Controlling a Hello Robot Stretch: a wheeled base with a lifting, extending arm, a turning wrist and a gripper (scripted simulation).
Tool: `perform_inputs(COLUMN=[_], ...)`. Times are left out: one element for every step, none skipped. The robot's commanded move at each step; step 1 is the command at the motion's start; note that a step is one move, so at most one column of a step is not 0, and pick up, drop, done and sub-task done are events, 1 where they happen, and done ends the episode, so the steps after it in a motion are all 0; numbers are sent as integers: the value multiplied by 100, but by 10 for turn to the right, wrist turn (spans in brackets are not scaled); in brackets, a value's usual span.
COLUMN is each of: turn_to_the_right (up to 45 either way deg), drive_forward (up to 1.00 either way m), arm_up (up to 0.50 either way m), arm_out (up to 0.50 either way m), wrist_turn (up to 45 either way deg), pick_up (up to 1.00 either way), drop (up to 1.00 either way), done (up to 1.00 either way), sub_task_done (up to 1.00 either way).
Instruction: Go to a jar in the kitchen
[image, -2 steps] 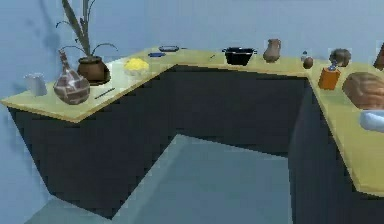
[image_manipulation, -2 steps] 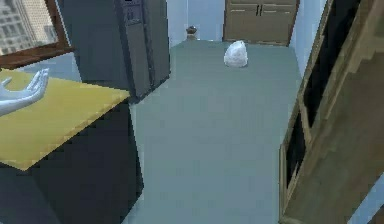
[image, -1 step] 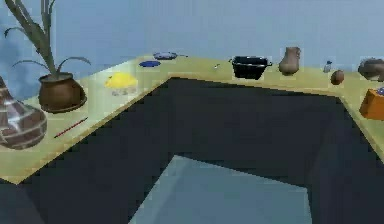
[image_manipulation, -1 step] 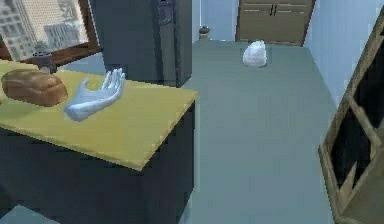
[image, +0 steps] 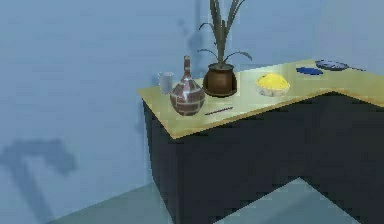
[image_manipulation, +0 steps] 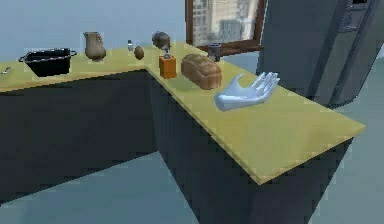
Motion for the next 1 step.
perform_inputs(turn_to_the_right=[0], drive_forward=[0], arm_up=[0], arm_out=[0], wrist_turn=[0], pick_up=[0], drop=[0], done=[100], sub_task_done=[0])
